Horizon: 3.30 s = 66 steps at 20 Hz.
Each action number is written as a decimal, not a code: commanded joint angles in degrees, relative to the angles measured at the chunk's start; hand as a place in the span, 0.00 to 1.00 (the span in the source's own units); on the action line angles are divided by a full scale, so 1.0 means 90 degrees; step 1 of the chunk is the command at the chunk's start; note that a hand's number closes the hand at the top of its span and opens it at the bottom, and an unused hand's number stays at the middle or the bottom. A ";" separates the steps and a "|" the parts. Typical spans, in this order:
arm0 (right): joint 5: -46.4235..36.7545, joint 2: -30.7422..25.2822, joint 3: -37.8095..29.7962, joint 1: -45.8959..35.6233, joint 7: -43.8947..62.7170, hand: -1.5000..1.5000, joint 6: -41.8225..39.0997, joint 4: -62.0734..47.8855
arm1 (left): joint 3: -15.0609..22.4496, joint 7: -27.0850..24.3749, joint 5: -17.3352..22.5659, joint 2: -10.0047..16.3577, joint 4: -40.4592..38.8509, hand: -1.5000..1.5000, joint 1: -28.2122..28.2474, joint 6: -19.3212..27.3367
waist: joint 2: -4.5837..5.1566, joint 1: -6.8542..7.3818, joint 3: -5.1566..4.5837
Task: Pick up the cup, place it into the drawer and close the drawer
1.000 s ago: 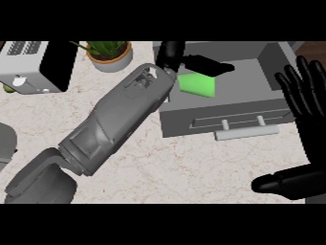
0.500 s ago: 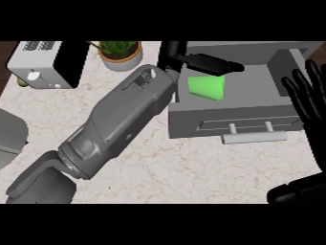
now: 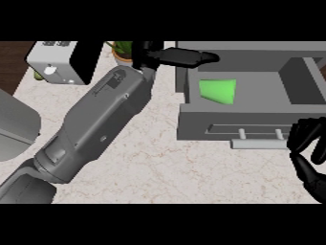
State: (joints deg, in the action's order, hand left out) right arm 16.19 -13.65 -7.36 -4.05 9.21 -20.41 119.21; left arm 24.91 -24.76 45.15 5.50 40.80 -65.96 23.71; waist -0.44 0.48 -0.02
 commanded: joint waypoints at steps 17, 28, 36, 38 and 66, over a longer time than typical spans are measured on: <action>-0.3309 -0.0392 0.1178 0.0062 -0.0598 1.00 -0.0104 -0.0646 | -0.0622 0.0864 0.0351 0.2595 0.4464 0.00 0.4486 -0.0751 | 0.0032 0.0170 -0.0001; -0.6314 -0.0280 0.2630 -0.0122 -0.2092 1.00 0.1213 -0.2634 | -0.1409 0.0659 0.0511 0.3072 0.4964 0.00 0.5688 -0.1622 | 0.0050 0.0048 0.0005; -0.6838 -0.0102 0.2257 -0.1723 -0.2520 0.00 0.1501 -0.5305 | -0.1981 0.0248 0.0453 0.2988 0.4428 0.00 0.6236 -0.2594 | 0.0077 0.0033 0.0002; -0.7163 0.0170 0.2487 -0.1638 -0.2390 0.00 0.1727 -0.5546 | -0.2053 0.0367 0.0386 0.3139 0.5076 0.00 0.6794 -0.2622 | 0.0055 0.0048 0.0003; -0.6808 -0.0747 0.0447 -0.5832 -0.4776 0.00 0.1853 -1.1876 | -0.2561 0.0457 -0.0137 0.2653 0.4443 0.00 0.6415 -0.3484 | 0.0290 0.0479 0.0025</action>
State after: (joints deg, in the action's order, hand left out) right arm -44.74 -16.77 -1.56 -52.65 -37.47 -5.70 16.71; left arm 2.17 -20.53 44.72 29.43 81.36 -6.84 -8.13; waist 0.23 3.74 -0.29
